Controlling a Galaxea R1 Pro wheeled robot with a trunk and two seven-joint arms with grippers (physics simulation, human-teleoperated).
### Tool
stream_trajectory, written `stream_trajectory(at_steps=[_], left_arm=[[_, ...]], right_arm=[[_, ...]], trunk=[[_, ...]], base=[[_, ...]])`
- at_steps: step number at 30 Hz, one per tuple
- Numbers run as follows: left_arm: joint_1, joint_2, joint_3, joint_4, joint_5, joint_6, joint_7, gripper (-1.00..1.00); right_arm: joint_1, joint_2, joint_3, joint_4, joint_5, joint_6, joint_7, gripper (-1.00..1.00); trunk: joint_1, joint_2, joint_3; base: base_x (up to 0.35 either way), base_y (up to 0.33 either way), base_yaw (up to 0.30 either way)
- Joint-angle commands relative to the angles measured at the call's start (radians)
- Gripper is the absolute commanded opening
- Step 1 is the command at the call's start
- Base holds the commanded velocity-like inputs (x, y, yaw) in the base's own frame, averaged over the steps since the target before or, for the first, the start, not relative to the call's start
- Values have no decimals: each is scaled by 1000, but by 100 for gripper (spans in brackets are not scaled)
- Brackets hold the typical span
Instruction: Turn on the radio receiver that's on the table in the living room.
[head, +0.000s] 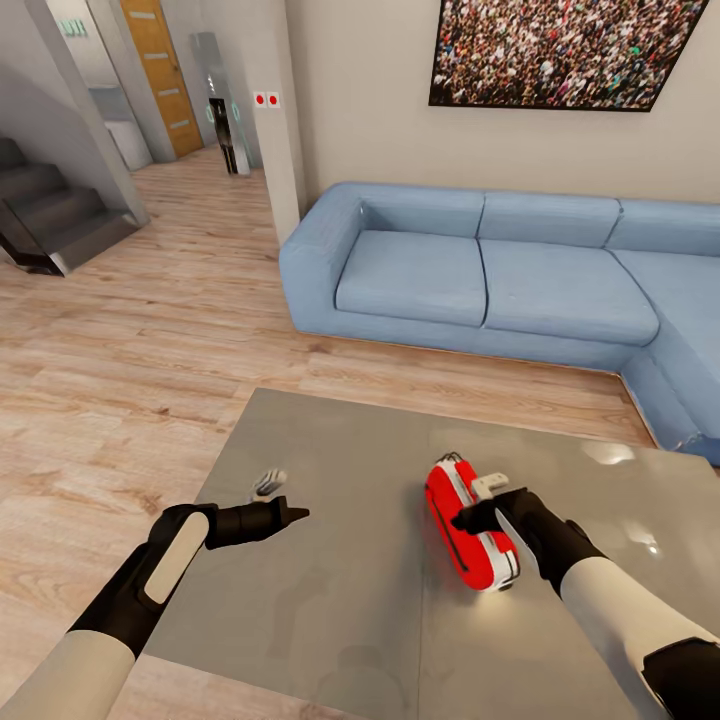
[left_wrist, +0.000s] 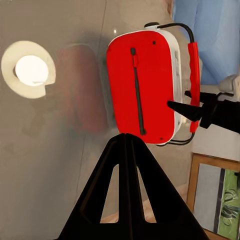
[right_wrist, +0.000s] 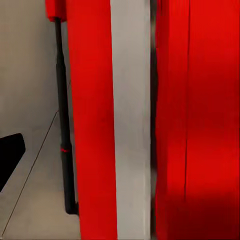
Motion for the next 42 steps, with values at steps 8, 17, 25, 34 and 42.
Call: stream_trajectory(at_steps=[8, 17, 25, 34, 42], left_arm=[[0, 3, -1, -5, 0, 0, -1, -100], [0, 3, -1, -9, -1, 1, -36, -100], [0, 3, -1, -14, 0, 4, -39, -100], [0, 3, -1, -15, -1, 3, -38, -100], [0, 3, -1, -15, -2, 0, -38, -100]], right_arm=[[-1, -23, -3, -268, -1, 167, 36, 100], [-2, -174, -4, -853, -33, 453, 43, 100], [-2, -231, -4, -989, -161, 453, 46, 100], [-2, -232, -4, -986, -169, 453, 47, 100], [-2, -232, -4, -982, -239, 453, 49, 100]], trunk=[[0, 0, 0], [0, 0, 0], [0, 0, 0], [0, 0, 0], [0, 0, 0]], base=[[0, 0, 0], [0, 0, 0], [0, 0, 0], [0, 0, 0], [0, 0, 0]])
